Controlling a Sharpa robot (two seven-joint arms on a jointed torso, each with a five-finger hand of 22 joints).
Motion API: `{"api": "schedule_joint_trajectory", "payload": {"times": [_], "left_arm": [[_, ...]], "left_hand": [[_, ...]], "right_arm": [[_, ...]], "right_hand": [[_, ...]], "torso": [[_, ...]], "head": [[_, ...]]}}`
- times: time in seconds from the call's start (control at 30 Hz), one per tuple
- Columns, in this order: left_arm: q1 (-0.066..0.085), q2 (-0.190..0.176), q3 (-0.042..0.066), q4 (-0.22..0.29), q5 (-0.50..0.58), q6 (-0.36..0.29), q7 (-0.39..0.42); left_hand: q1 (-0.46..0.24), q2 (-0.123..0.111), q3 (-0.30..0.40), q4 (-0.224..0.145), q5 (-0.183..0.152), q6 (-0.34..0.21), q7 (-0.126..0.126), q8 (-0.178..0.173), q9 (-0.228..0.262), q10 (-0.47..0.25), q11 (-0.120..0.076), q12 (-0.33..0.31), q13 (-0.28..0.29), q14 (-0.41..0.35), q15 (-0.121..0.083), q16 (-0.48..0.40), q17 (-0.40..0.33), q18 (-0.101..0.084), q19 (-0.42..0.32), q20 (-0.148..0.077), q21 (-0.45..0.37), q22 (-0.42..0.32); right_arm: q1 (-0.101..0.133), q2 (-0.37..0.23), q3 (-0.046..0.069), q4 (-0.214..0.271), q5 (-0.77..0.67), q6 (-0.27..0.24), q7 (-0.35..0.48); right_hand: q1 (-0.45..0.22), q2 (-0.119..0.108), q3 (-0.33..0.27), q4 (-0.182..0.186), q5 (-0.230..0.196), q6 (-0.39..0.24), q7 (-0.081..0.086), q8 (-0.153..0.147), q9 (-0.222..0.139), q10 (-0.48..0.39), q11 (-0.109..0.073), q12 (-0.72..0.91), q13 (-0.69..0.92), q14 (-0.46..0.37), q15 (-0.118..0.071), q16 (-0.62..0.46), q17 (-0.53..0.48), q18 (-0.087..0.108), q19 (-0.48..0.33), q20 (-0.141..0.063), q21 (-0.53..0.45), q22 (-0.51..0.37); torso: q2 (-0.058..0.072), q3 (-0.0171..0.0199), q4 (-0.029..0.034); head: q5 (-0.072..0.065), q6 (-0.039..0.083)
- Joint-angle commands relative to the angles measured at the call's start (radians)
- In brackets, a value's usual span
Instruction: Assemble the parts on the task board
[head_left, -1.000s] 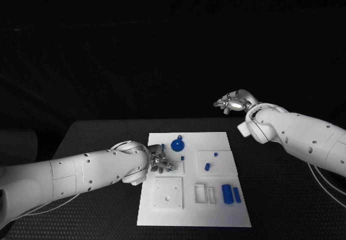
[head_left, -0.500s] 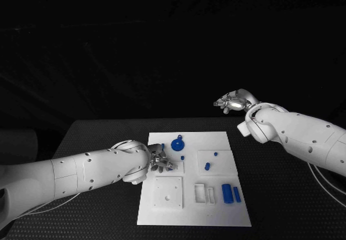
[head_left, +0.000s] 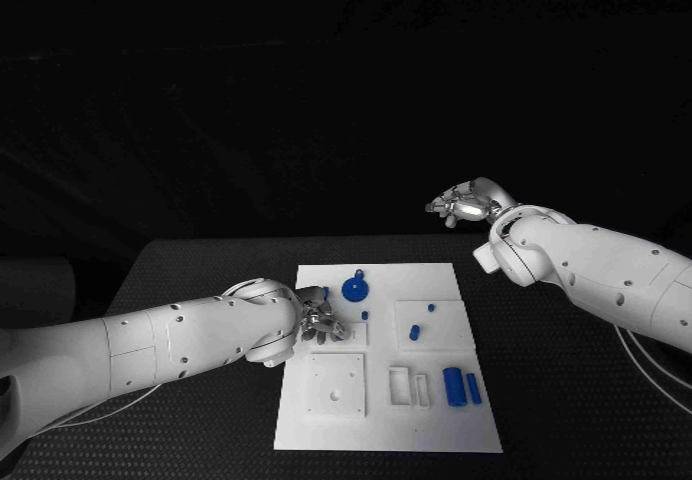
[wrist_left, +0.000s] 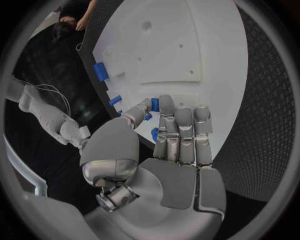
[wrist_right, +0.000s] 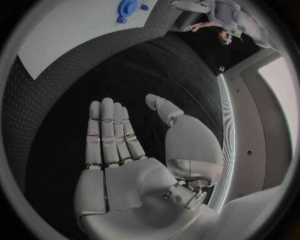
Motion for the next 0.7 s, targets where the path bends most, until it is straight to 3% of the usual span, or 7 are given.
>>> {"api": "schedule_joint_trajectory", "payload": {"times": [0.03,0.33,0.43,0.7], "left_arm": [[-0.003,0.002,-0.002,0.0,0.0,0.007,0.001],[-0.003,-0.002,-0.001,0.007,0.025,-0.024,0.008],[-0.003,-0.002,-0.001,0.01,0.031,-0.027,0.01],[-0.002,-0.006,0.003,0.015,0.054,-0.037,0.013]], "left_hand": [[0.033,0.029,0.02,-0.031,0.011,0.003,0.0,0.005,-0.001,0.01,0.002,-0.005,0.001,-0.001,-0.004,0.005,-0.001,-0.012,0.01,-0.121,-0.005,0.002],[0.036,0.053,0.028,-0.055,0.048,0.004,0.0,0.008,-0.003,0.015,0.003,-0.009,0.001,0.002,-0.003,0.006,-0.001,-0.015,0.015,-0.12,-0.008,0.005],[0.023,0.058,0.03,-0.058,0.093,0.003,0.001,0.008,-0.004,0.018,0.003,-0.012,0.001,0.003,-0.003,0.006,-0.001,-0.016,0.018,-0.121,-0.01,0.007],[0.0,0.073,0.034,-0.068,0.163,0.006,0.0,0.012,-0.004,0.023,0.003,-0.016,0.002,0.005,-0.003,0.006,-0.002,-0.017,0.021,-0.121,-0.015,0.013]], "right_arm": [[0.0,0.002,0.0,0.001,-0.001,0.013,0.008],[-0.001,0.001,0.0,0.001,0.002,0.013,0.008],[-0.001,0.001,0.0,0.001,0.003,0.013,0.008],[-0.002,0.001,0.0,-0.001,0.003,0.013,0.008]], "right_hand": [[-0.007,0.0,-0.006,0.0,0.006,-0.006,0.003,0.001,-0.001,-0.007,-0.001,0.005,-0.001,-0.009,0.0,0.005,-0.001,0.015,-0.003,0.005,-0.004,0.001],[-0.008,0.0,-0.006,0.001,0.006,-0.006,0.003,0.001,-0.002,-0.007,-0.001,0.006,-0.002,-0.009,0.0,0.006,-0.002,0.015,-0.003,0.005,-0.005,0.001],[-0.008,0.0,-0.006,0.001,0.006,-0.006,0.003,0.002,-0.002,-0.007,-0.001,0.006,-0.002,-0.009,0.0,0.006,-0.002,0.015,-0.003,0.005,-0.005,0.001],[-0.008,0.0,-0.006,0.001,0.006,-0.006,0.003,0.002,-0.002,-0.008,-0.001,0.007,-0.003,-0.009,0.0,0.006,-0.002,0.015,-0.003,0.005,-0.005,0.002]], "torso": [[0.0,0.0001,0.0005],[0.0,0.0,-0.0003],[0.0,0.0002,-0.0002],[0.0,0.0007,0.0002]], "head": [[0.001,0.0],[0.002,0.003],[0.002,0.003],[0.002,0.003]]}}
